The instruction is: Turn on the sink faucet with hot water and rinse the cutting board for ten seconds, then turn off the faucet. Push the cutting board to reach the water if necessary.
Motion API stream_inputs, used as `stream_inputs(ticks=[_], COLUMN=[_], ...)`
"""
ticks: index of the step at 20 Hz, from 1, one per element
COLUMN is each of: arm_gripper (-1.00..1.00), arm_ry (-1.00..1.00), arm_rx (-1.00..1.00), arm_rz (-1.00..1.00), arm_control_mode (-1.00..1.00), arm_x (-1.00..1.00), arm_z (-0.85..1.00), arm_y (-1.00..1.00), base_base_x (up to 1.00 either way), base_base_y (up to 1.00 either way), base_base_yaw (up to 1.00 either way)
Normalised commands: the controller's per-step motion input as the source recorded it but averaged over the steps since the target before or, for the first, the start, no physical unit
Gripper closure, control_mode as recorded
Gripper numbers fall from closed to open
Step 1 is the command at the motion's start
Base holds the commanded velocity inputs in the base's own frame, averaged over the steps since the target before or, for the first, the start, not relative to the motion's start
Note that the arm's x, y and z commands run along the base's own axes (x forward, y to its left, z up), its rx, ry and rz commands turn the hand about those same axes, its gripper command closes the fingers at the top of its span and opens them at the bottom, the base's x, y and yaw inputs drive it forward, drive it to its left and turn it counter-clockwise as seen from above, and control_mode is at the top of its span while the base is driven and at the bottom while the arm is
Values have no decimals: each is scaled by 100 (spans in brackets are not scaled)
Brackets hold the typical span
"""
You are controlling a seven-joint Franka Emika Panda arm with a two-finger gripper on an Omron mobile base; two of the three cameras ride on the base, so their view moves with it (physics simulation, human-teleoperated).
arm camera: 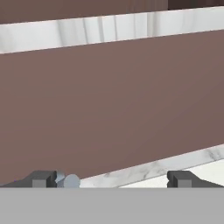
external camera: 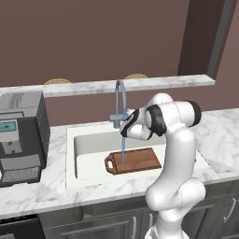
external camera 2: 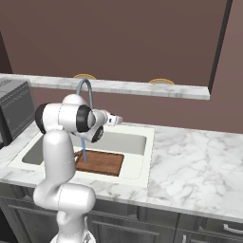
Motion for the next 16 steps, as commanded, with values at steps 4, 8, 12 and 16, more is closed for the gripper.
stream_inputs(ticks=[4,8,12,16], arm_gripper=[-100,-100,-100,-100], arm_ry=[3,8,4,9], arm_rx=[0,1,3,6], arm_rz=[0,3,2,5], arm_control_mode=[-100,-100,-100,-100], arm_x=[-22,-12,-16,-4], arm_z=[24,39,42,44], arm_y=[-1,0,-6,-14], base_base_x=[0,0,0,0], base_base_y=[0,0,0,0], base_base_yaw=[0,0,0,0])
